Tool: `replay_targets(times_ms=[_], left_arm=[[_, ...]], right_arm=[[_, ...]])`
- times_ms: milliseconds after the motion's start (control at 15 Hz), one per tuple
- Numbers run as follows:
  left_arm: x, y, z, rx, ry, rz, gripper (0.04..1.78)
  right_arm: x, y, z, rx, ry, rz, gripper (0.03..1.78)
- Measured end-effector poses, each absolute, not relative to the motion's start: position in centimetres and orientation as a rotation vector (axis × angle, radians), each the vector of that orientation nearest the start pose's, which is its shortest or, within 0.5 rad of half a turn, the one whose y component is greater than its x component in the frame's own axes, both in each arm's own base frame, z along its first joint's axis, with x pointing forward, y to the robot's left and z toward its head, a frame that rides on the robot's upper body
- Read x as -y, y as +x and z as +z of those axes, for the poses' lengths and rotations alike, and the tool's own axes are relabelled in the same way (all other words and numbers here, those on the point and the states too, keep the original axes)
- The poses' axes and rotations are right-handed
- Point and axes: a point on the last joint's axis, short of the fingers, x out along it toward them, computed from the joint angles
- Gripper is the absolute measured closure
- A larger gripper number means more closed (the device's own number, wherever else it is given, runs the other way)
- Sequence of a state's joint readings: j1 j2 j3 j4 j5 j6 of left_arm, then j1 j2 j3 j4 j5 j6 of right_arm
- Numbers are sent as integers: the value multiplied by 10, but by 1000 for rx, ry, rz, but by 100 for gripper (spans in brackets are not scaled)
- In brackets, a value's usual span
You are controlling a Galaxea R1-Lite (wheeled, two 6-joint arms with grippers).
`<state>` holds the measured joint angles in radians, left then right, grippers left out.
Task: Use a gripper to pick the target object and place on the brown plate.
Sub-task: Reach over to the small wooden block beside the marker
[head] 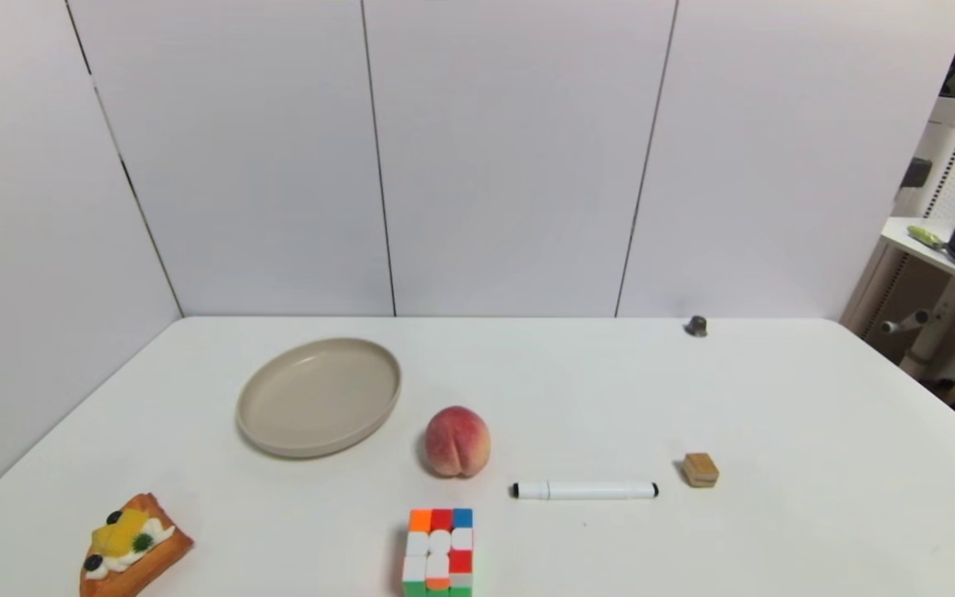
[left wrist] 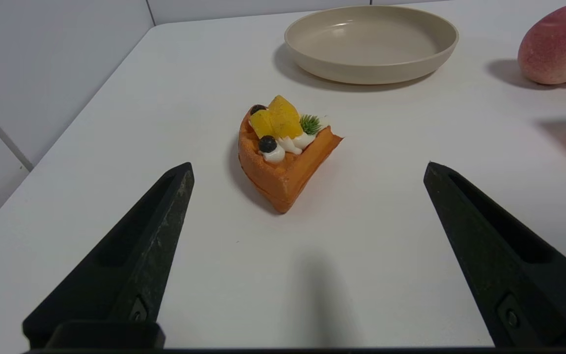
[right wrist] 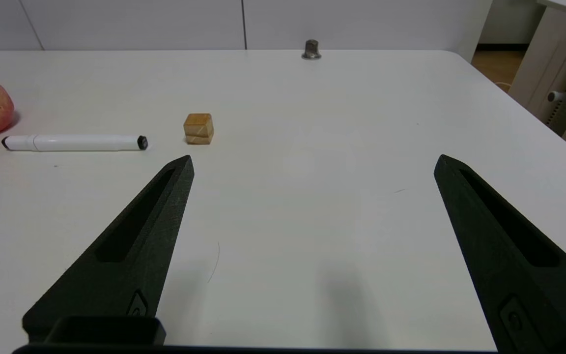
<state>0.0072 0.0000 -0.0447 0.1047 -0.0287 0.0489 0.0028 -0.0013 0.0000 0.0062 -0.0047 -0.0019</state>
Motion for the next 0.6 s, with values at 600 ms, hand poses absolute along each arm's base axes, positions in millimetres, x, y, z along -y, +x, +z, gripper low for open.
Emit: replay_targets(times_ms=[600], left_arm=[[0, -25, 82, -67, 12, -6, 13]], right_arm=[[0, -23, 75, -4, -1, -1, 12]])
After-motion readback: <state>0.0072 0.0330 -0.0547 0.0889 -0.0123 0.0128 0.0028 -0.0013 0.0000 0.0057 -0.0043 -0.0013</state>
